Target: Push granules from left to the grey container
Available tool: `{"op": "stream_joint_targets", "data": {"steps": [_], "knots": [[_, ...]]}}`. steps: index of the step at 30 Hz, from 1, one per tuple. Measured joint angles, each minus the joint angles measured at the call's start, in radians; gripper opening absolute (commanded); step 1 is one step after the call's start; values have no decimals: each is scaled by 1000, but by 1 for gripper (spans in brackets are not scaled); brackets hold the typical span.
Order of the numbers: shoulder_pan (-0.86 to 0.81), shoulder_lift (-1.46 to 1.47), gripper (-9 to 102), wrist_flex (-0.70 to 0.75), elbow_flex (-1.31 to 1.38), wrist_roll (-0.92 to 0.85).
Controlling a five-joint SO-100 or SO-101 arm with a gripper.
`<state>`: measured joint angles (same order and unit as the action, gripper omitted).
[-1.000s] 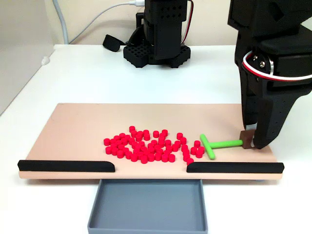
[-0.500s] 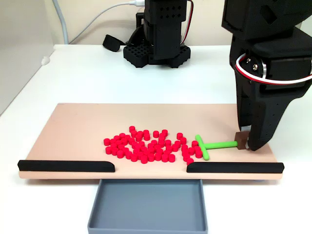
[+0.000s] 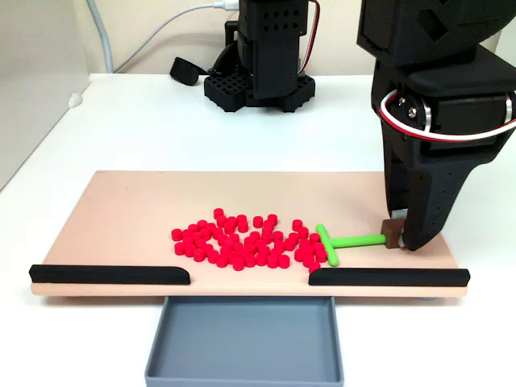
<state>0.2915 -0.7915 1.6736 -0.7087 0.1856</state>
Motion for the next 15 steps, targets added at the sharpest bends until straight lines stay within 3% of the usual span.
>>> {"op": "stream_joint_targets", "data": {"steps": [15], "knots": [[-8,0,0,2,0,-37]]}}
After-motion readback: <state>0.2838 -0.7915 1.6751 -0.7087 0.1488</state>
